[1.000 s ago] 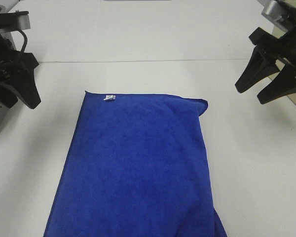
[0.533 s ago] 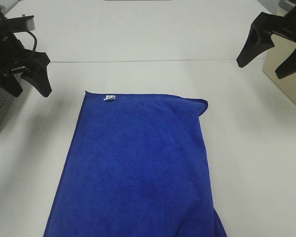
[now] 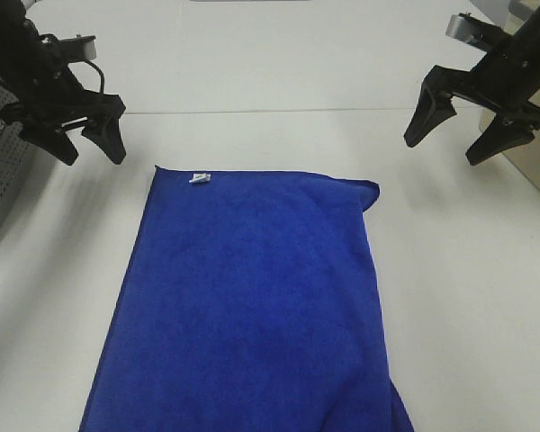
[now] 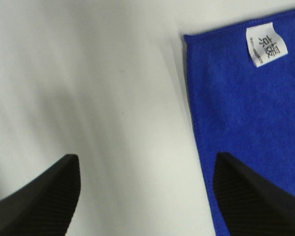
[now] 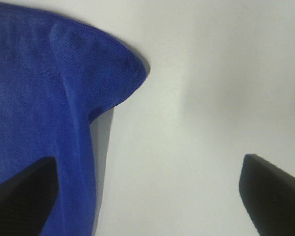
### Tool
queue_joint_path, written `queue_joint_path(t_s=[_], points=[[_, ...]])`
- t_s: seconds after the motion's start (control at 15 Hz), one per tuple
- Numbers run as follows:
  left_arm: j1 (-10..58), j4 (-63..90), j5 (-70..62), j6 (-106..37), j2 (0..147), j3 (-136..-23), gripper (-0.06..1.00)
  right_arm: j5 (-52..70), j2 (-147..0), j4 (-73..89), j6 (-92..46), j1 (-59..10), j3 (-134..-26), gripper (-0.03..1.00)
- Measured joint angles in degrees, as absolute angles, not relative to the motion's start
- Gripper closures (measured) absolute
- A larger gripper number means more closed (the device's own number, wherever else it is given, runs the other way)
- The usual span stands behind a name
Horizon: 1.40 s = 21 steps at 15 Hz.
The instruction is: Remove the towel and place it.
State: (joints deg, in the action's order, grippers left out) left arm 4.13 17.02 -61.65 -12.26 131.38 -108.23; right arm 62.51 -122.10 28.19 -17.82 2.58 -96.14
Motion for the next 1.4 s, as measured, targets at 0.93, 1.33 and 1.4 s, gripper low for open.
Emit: queue_joint_path(t_s=[0.93,1.33,1.4], points=[[4.13,24.41,-63.54,-12.2,146.73,-123.19,0.23,62.22,-137.17,33.75,-21.6,2.58,-104.79,0.0],[4.35,24.58,-64.29,-12.2,146.91,-123.47,0.23,62.51,-137.57,34.21,-21.66,1.89,-105.14,0.0],[4.7,24.58,-64.34,-12.2,146.91,-123.47,0.23,62.57,-137.97,34.84,-21.66,1.03,-105.31,0.0]])
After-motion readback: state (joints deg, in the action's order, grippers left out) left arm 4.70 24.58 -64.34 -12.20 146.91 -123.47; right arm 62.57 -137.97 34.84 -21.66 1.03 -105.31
